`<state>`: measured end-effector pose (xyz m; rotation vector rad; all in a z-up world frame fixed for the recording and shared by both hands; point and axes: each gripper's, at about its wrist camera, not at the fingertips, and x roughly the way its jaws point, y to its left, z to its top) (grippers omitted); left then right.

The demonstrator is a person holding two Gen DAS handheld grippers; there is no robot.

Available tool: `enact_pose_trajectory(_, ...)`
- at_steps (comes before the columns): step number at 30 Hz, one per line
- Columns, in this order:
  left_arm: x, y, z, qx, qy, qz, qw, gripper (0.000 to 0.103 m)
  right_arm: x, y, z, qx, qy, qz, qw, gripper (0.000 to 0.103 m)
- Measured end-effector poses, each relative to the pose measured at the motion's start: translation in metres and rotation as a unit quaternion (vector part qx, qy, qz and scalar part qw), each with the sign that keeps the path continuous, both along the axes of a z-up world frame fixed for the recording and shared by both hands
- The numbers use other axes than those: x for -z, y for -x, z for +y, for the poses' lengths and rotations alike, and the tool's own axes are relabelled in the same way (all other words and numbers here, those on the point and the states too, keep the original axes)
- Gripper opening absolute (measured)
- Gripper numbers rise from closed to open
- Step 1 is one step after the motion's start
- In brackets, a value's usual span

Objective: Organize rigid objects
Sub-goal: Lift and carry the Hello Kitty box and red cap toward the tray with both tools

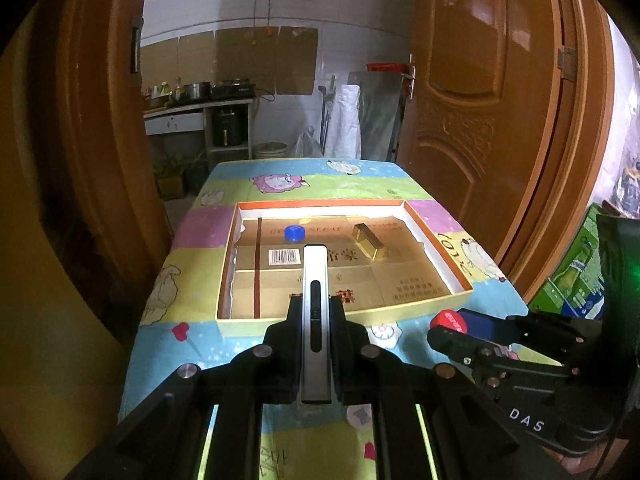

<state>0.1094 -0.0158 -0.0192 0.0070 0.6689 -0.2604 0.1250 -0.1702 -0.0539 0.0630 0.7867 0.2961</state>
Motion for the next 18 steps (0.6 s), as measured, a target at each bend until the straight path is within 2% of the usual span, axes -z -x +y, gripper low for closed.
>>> enact_pose_trajectory(18,0.001,-0.063,-0.012,-0.008,-0.006,0.015,0.9998,0.012,0.0,-0.06,0.001,-0.008,-0.01,0.009,1.0,0.031)
